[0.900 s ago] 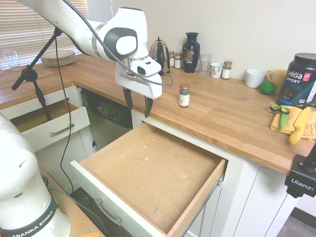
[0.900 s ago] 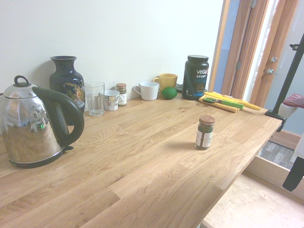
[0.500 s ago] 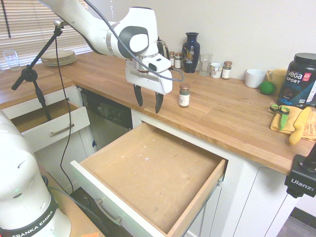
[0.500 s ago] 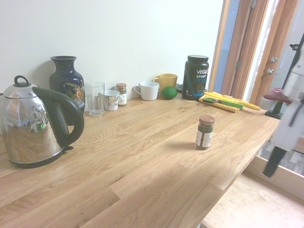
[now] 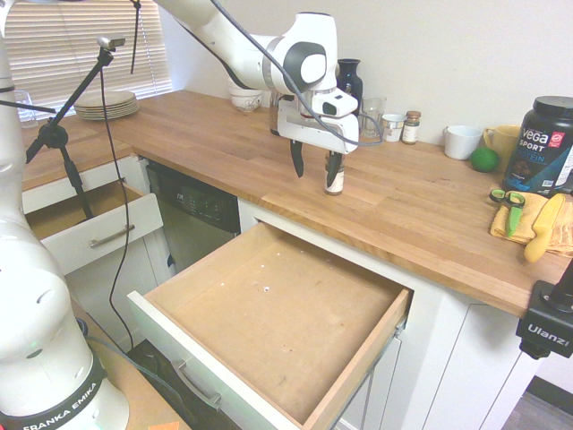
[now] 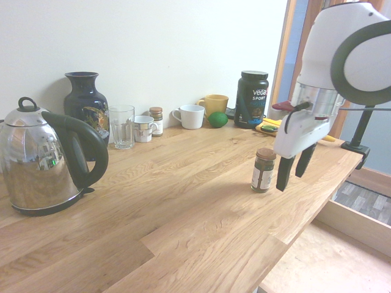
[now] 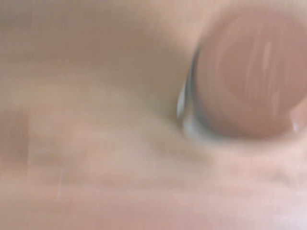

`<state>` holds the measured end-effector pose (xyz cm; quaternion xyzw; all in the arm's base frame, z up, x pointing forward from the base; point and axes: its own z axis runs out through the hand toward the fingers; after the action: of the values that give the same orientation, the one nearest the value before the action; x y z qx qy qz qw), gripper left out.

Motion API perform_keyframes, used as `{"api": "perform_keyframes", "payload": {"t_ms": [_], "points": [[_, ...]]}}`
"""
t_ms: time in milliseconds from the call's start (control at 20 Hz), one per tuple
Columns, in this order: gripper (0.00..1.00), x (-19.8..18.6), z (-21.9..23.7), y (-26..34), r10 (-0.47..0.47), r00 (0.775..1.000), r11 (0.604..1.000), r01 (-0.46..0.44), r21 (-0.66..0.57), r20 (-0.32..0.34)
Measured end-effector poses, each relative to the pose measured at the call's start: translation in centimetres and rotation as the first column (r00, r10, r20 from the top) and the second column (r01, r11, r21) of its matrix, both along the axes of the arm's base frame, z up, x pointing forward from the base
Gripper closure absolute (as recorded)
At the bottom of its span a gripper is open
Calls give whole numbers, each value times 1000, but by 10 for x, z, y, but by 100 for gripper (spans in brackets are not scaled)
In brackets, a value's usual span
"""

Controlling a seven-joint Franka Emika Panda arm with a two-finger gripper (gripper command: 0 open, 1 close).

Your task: Put seasoning jar in the drawer

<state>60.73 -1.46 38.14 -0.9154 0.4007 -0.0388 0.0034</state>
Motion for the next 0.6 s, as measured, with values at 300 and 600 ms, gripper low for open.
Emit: {"api": "perform_keyframes", "payload": {"t_ms": [300,600], "points": [[0,36,-7,-2,-4,1000,1000,4,-8,-7],[0,58,-16,-2,-6,1000,1000,6,-12,-22]]}}
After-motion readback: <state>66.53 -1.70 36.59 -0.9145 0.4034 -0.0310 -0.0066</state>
